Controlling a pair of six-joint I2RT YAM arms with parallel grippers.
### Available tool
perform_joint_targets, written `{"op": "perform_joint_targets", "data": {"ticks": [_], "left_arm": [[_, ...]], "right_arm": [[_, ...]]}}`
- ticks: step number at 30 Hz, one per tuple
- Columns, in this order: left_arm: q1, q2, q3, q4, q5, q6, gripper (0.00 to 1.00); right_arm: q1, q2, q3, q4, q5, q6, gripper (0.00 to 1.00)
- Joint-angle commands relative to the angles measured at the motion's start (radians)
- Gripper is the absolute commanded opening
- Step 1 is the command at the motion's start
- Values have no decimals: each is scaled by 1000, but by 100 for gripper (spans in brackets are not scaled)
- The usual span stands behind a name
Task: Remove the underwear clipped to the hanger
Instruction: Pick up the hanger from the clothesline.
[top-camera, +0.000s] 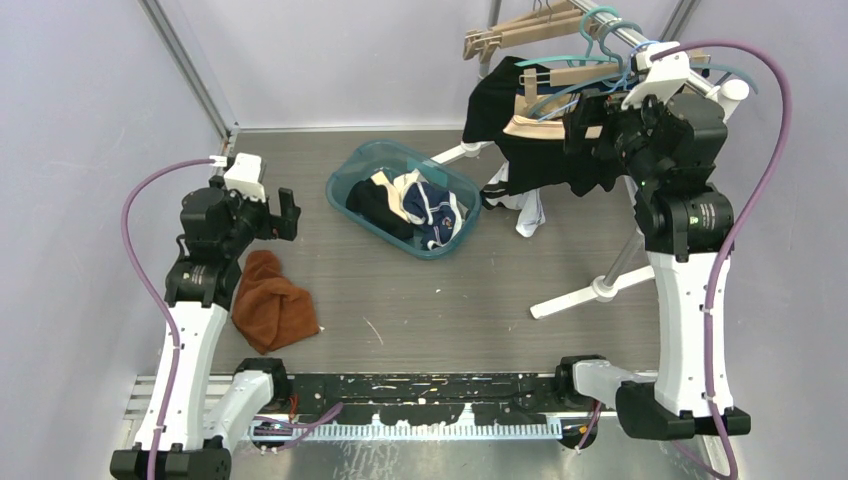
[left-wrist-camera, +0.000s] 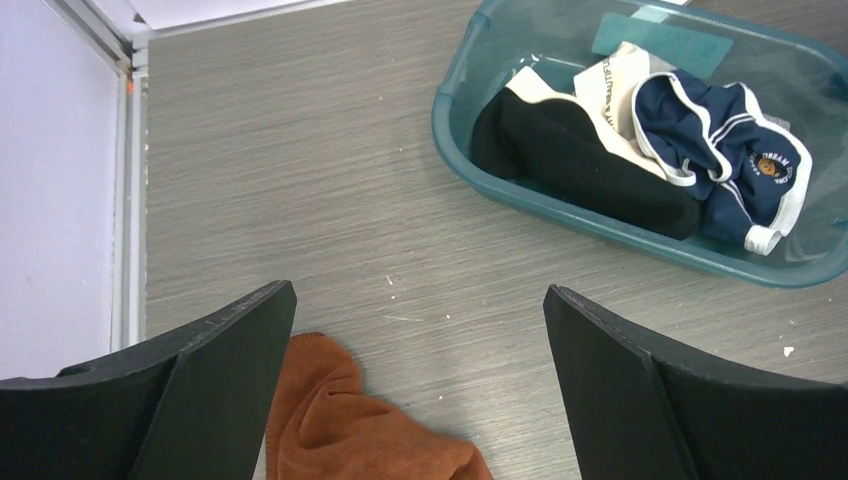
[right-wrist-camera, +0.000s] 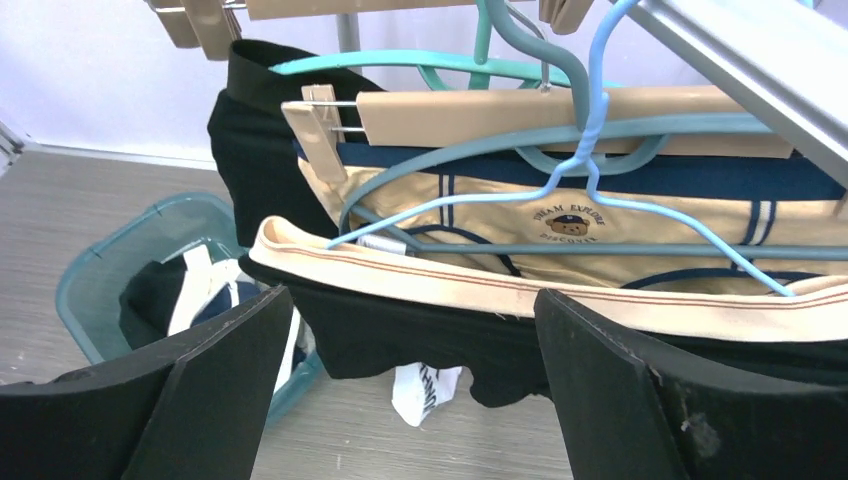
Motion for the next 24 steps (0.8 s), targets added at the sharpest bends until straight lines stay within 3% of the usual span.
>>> {"op": "perform_joint_targets", "data": {"ticks": [1, 9, 24], "left_arm": [[-3, 33, 32, 67, 24, 23, 98], [-4, 73, 54, 72, 65, -17, 98], [-3, 57, 14, 108, 100, -49, 98]], "right_arm": [[3, 29, 67, 81, -9, 104, 95], [5, 47, 59, 127, 0, 230, 81], [6, 57, -130, 320, 81, 332, 61]]}}
